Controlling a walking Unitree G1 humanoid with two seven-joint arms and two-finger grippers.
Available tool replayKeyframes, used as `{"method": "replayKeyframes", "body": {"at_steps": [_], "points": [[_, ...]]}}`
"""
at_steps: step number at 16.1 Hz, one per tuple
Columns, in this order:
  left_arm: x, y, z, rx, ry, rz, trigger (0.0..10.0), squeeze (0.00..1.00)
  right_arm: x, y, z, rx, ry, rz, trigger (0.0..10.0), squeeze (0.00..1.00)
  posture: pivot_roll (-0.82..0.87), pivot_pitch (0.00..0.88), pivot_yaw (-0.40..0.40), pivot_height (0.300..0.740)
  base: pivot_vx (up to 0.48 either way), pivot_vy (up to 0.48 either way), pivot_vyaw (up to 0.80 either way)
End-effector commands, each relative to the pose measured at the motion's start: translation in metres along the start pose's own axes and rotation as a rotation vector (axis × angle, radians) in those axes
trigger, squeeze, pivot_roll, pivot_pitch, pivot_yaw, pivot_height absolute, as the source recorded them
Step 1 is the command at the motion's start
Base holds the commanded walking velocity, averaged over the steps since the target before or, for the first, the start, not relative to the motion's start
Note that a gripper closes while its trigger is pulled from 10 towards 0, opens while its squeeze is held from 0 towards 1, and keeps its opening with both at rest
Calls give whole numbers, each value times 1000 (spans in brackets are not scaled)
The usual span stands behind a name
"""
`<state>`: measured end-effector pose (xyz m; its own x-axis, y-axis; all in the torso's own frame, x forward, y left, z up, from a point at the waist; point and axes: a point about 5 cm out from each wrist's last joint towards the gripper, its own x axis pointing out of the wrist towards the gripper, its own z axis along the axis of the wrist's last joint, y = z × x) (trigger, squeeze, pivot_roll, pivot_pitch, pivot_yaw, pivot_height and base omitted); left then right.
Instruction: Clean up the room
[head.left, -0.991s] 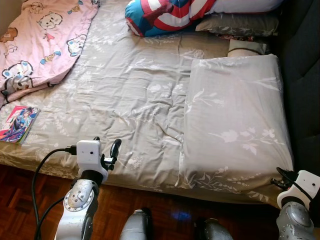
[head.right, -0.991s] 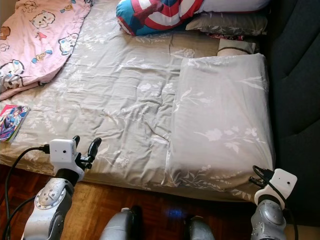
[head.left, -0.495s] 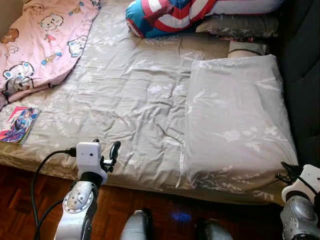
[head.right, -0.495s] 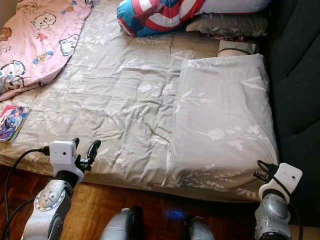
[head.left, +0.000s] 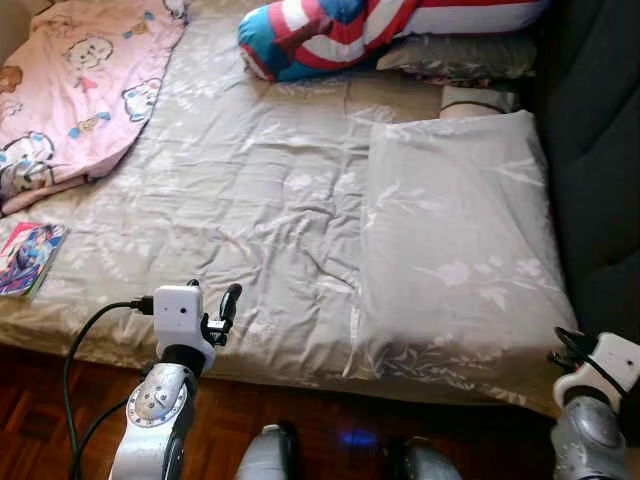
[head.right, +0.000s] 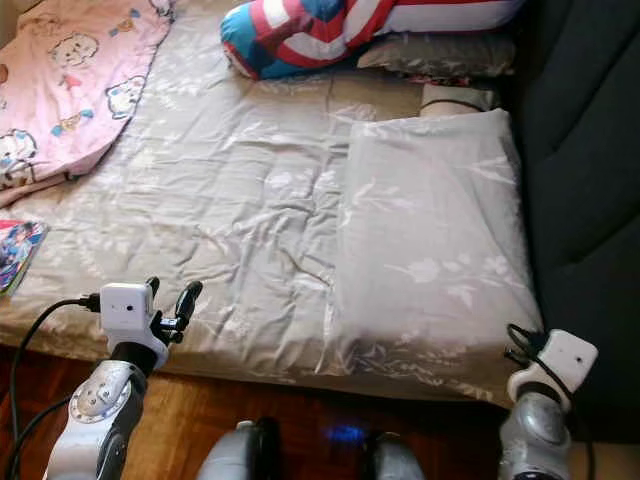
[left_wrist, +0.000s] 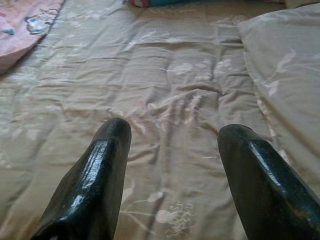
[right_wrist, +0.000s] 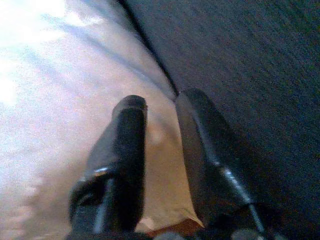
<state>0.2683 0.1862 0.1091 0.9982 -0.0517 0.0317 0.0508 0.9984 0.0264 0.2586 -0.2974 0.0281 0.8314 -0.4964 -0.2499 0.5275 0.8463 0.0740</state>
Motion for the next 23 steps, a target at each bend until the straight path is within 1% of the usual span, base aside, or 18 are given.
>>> {"method": "replayKeyframes", "body": {"at_steps": [1, 2, 4, 6, 7, 8, 9, 11, 12, 13, 15, 16, 18, 19, 20, 21, 22, 23], "points": [[-2, 0, -8, 12, 25, 0, 10000, 0, -5, 11, 0, -16, -35, 89, 10000, 592, 87, 247, 41, 704, 0, 0, 0], [-1, 0, -9, 9, 26, 1, 10000, 0, -8, 24, 5, -49, -70, 175, 10000, 0, 78, 241, 35, 704, 0, 0, 0], [3, -5, -15, -3, 34, -2, 10000, 0, -10, 44, 13, -99, -113, 306, 10000, 0, 50, 226, 26, 704, 0, 0, 0], [4, -10, -24, -13, 56, -9, 10000, 0, -8, 52, 14, -82, -98, 334, 10000, 0, 42, 209, 19, 704, 0, 0, 0], [5, -12, -33, -17, 83, -8, 10000, 0, -8, 58, 7, -73, -51, 367, 10000, 0, 43, 191, 16, 704, 0, 0, 0], [5, -12, -45, -11, 121, -9, 10000, 0, -12, 65, -8, -94, 12, 397, 10000, 0, 42, 163, 12, 704, 0, 0, 0], [7, -11, -52, -8, 146, -10, 10000, 0, -15, 68, -17, -112, 49, 404, 10000, 0, 41, 152, 12, 704, 0, 0, 0], [10, -9, -67, -14, 208, -9, 10000, 0, -20, 69, -36, -97, 140, 398, 10000, 0, 48, 111, 7, 704, 0, 0, 0], [9, -10, -76, -14, 253, -19, 10000, 0, -23, 69, -46, -88, 189, 389, 10000, 0, 46, 97, 7, 704, 0, 0, 0], [6, -10, -89, -5, 319, -35, 10000, 0, -28, 67, -58, -91, 250, 376, 10000, 0, 45, 80, 9, 704, 0, 0, 0], [-4, -9, -111, -23, 438, -31, 10000, 0, -35, 59, -75, -119, 330, 344, 10000, 0, 39, 46, 17, 704, 0, 0, 0], [-9, -8, -121, -31, 492, -22, 10000, 0, -37, 55, -79, -120, 358, 326, 10000, 0, 32, 37, 21, 704, 0, 0, 0], [-25, -5, -140, -9, 605, -19, 10000, 0, -40, 46, -87, -141, 405, 299, 10000, 0, 25, 34, 20, 704, 0, 0, 0], [-28, -5, -143, -22, 627, -11, 10000, 0, -40, 44, -88, -147, 415, 295, 10000, 0, 25, 35, 18, 704, 0, 0, 0], [-39, 1, -154, -33, 704, 27, 10000, 0, -42, 35, -93, -160, 451, 264, 10000, 0, 25, 39, 12, 704, 0, 0, 0], [-48, 5, -161, -25, 752, 49, 10000, 0, -44, 31, -96, -164, 473, 250, 10000, 0, 16, 40, 14, 704, 0, 0, 0], [-51, 5, -163, -19, 764, 46, 10000, 0, -46, 29, -98, -175, 485, 251, 10000, 0, 11, 42, 15, 704, 0, 0, 0], [-57, 5, -167, -6, 790, 39, 10000, 0, -50, 25, -104, -187, 514, 242, 10000, 0, 16, 44, 16, 704, 0, 0, 0]]}}
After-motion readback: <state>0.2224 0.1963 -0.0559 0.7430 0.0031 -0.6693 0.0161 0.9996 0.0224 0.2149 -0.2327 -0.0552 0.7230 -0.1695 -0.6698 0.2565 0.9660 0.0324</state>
